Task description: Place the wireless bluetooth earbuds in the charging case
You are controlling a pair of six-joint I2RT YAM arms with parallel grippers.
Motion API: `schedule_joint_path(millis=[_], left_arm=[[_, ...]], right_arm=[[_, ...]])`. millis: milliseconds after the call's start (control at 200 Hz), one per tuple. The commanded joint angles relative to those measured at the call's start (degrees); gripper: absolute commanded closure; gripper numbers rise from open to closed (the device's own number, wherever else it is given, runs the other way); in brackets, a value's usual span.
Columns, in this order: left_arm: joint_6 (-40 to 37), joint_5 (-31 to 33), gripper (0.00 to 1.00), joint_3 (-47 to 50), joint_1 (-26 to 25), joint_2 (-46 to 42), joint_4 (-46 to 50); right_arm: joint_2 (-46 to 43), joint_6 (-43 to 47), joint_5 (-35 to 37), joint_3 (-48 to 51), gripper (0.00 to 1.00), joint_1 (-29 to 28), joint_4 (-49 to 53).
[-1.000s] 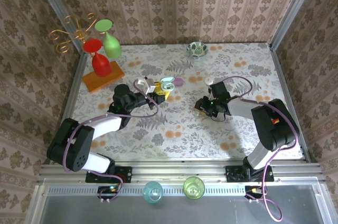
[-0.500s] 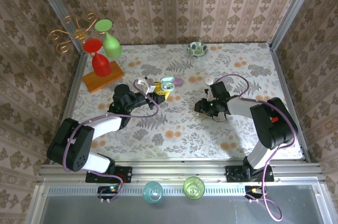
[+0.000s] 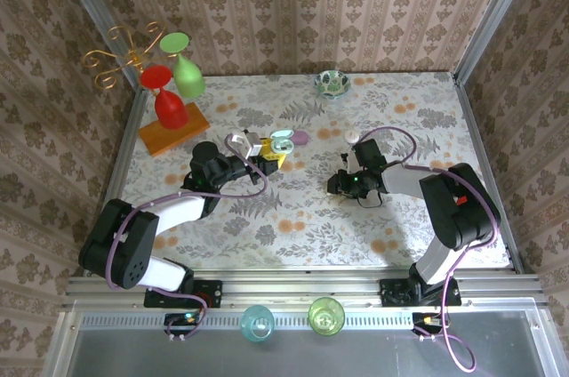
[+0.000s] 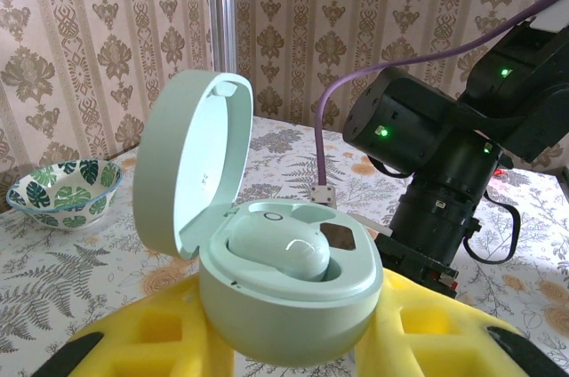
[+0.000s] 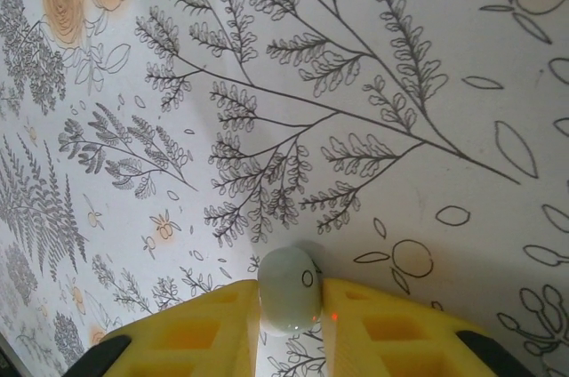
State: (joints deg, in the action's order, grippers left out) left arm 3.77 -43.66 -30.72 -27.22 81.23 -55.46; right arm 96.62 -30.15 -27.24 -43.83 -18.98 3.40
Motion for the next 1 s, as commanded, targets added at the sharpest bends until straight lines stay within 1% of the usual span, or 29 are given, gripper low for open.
schedule_joint_path(millis=[0, 150, 255, 370, 605, 810, 995], left_arm=[[-0.99, -0.37, 0.74, -0.57, 0.33, -1.42, -0.43], [-1.13, -0.20, 0.74, -0.66, 0.37, -1.43, -0.17], [-1.19, -0.39, 0.74, -0.96, 0.38, -1.10, -0.25], [-1.00, -0.58, 0.74, -1.27, 0.33, -0.43, -0.50], [-0.16, -1.06, 0.74, -1.97, 0.34, 1.29, -1.84], [0.71, -1.96, 0.74, -2.57, 0.34, 1.78, -1.86], [0.21, -2.22, 0.74, -2.50, 0.28, 1.63, -0.32]], right_arm=[[2.09, 0.01, 0.42, -0.50, 0.75, -0.18, 0.82], [2.52, -0.20, 0.70, -1.06, 0.78, -0.14, 1.04], [0.81, 0.17, 0.79, -1.25, 0.79, -0.09, 2.00], [-2.92, 1.91, 2.64, -1.96, 0.80, -0.23, 5.29], [-13.28, 6.98, 7.53, -6.04, 0.80, -0.89, 13.87], [-20.38, 10.53, 8.92, -13.73, 0.80, -2.91, 20.37], [-22.61, 16.18, 11.41, -21.56, 0.80, -7.08, 22.60]])
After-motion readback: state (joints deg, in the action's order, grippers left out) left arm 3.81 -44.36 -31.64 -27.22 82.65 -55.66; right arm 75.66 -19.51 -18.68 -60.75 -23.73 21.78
